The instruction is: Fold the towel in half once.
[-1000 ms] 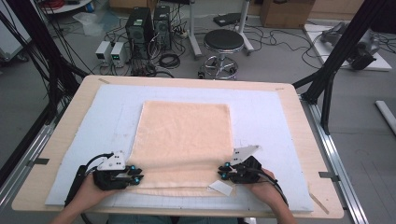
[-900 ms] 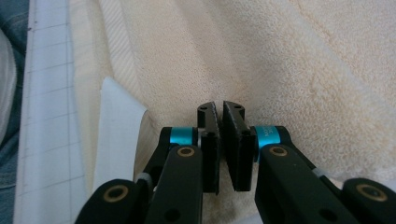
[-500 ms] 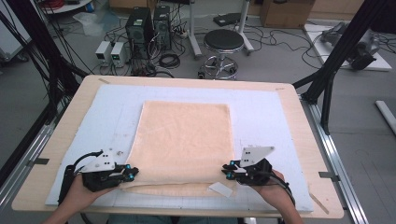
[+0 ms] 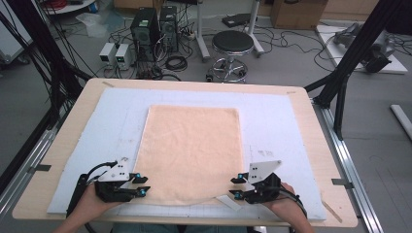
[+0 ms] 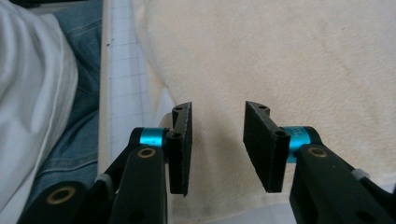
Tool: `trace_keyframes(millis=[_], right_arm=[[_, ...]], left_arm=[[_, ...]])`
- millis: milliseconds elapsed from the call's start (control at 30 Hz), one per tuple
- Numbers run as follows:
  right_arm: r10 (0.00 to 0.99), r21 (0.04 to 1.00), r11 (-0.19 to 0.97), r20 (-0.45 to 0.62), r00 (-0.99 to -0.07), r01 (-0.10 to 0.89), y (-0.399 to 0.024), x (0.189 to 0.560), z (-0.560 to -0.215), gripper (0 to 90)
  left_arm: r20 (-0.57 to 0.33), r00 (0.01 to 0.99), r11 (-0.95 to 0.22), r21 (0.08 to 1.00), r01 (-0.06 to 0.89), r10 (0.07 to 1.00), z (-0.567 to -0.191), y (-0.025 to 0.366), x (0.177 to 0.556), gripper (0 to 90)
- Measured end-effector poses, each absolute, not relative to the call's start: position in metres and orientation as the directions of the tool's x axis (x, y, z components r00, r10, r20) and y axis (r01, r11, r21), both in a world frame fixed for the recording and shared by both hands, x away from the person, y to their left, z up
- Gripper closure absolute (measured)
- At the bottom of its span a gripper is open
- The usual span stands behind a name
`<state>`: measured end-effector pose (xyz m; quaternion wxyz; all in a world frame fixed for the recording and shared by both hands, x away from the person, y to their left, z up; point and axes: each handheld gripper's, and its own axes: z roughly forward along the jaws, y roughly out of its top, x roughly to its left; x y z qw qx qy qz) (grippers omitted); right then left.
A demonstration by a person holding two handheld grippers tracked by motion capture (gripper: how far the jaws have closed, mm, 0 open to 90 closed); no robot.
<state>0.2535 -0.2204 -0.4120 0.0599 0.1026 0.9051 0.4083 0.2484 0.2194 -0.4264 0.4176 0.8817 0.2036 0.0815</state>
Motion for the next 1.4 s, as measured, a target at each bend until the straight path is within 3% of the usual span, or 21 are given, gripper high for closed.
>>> trace_keyframes(millis=[100, 167, 300, 500, 900, 967, 1400], right_arm=[[0.236, 0.731, 0.667, -0.024, -0.971, 0.144, -0.221, 0.255, -0.416, 68.2], [0.241, 0.703, 0.692, -0.013, -0.97, 0.162, -0.219, 0.257, -0.419, 81.3], [0.222, 0.703, 0.693, 0.006, -0.975, 0.162, -0.22, 0.258, -0.409, 83.8], [0.242, 0.754, 0.637, -0.001, -0.97, 0.158, -0.227, 0.264, -0.371, 72.6], [0.303, 0.715, 0.662, 0.019, -0.953, 0.224, -0.222, 0.274, -0.412, 69.1], [0.328, 0.723, 0.647, 0.022, -0.944, 0.242, -0.223, 0.276, -0.415, 63.9], [0.428, 0.753, 0.591, 0.013, -0.904, 0.291, -0.224, 0.292, -0.416, 51.0]], left_arm=[[-0.032, 0.903, -0.581, 0.756, 0.303, 0.429, -0.432, 0.216, 0.255, 65.5], [-0.035, 0.903, -0.58, 0.756, 0.304, 0.427, -0.434, 0.214, 0.257, 65.6], [-0.028, 0.905, -0.577, 0.762, 0.294, 0.425, -0.43, 0.214, 0.256, 67.0], [-0.021, 0.896, -0.558, 0.776, 0.294, 0.444, -0.426, 0.217, 0.26, 66.9], [-0.001, 0.889, -0.558, 0.778, 0.289, 0.459, -0.428, 0.214, 0.263, 61.6], [-0.004, 0.882, -0.548, 0.782, 0.297, 0.472, -0.428, 0.214, 0.265, 59.0], [-0.02, 0.847, -0.493, 0.806, 0.328, 0.531, -0.422, 0.218, 0.283, 46.4]])
